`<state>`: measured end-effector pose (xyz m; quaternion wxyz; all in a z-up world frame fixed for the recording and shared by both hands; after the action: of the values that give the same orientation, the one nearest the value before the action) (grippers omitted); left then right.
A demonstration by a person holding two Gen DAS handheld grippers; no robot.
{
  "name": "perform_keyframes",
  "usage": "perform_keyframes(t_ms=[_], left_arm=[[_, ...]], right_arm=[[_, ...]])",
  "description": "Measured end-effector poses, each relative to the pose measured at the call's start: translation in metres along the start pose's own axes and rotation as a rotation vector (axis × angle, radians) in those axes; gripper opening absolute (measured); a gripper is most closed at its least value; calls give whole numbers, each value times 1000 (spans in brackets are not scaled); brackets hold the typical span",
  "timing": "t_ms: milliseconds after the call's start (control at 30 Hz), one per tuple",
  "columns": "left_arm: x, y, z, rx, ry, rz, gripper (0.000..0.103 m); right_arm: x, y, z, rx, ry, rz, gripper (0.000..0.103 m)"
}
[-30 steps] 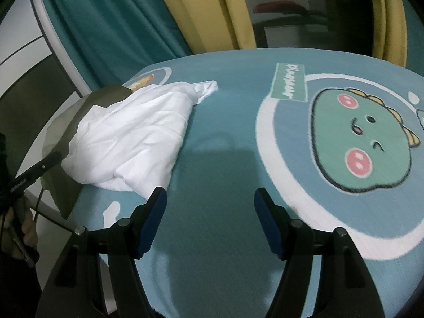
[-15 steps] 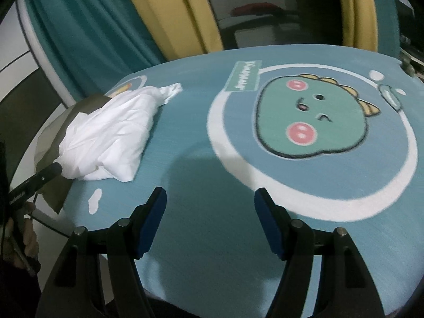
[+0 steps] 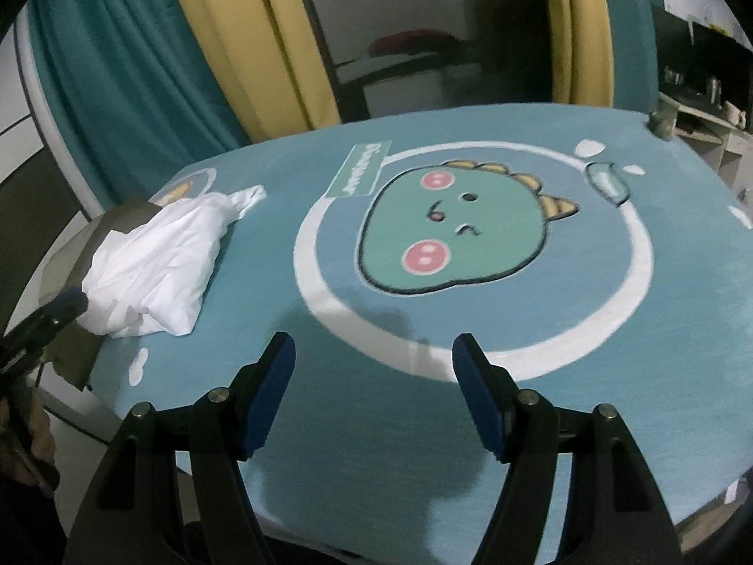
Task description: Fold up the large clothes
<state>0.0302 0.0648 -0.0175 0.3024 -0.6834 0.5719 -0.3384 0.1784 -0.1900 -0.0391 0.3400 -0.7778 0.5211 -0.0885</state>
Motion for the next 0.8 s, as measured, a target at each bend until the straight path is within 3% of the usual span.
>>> perform_keyframes(t_ms=[233,467,800], left_arm=[[14,-28,-19,106,-42,27,77],[23,-53,-42,208,-56,28,78],[32,-71,-65,294,-50,44,78]], right_arm=[[15,-13,-29,69,66,-16,81],[24,-33,-62,157,125,-28,83],[24,-58,-107,280,195,-65,85]])
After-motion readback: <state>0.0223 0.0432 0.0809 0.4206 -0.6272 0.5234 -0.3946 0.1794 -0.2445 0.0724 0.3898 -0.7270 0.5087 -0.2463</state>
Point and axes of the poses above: each gripper's, at about its wrist camera, not at the fingertips, and z roughly the way its jaws point, x to its right, y to its underside, the point moved 8 cm from there along z, roughly the way its jaws point, and after that the axes turned 3 degrees about y, right-handed, at the moved point
